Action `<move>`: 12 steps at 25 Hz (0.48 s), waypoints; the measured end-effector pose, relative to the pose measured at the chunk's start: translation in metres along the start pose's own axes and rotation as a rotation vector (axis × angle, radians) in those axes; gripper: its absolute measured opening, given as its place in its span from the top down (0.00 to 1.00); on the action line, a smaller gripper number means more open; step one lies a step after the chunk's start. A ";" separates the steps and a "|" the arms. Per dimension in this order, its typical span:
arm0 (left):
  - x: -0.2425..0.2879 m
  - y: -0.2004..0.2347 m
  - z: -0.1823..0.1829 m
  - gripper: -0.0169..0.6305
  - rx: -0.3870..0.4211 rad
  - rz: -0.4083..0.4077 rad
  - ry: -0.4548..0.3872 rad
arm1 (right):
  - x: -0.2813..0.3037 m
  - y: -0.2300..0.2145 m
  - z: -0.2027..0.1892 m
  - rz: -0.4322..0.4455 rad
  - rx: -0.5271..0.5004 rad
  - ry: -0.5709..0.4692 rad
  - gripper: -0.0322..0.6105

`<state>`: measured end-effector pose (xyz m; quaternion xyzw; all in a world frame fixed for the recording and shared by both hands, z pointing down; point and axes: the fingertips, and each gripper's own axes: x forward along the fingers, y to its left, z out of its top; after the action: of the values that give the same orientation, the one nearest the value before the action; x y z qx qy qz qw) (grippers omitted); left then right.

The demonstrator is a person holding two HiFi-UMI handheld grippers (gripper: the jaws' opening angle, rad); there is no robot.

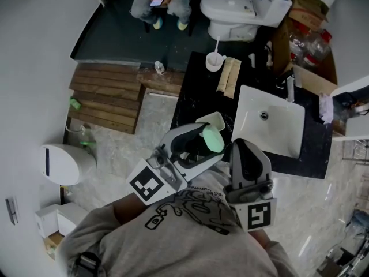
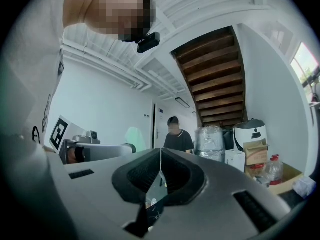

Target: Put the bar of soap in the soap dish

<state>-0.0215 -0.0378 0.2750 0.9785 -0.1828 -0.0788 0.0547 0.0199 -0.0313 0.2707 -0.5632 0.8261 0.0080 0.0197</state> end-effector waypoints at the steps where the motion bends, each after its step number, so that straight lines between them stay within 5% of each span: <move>1: 0.002 -0.001 0.000 0.59 -0.001 -0.002 -0.002 | 0.000 -0.002 0.000 0.004 0.001 0.000 0.91; 12: 0.016 -0.007 -0.001 0.59 -0.001 0.026 -0.007 | -0.007 -0.015 0.004 0.035 0.013 -0.001 0.91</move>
<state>-0.0045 -0.0373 0.2727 0.9757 -0.1955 -0.0817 0.0555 0.0366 -0.0303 0.2668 -0.5487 0.8357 0.0030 0.0236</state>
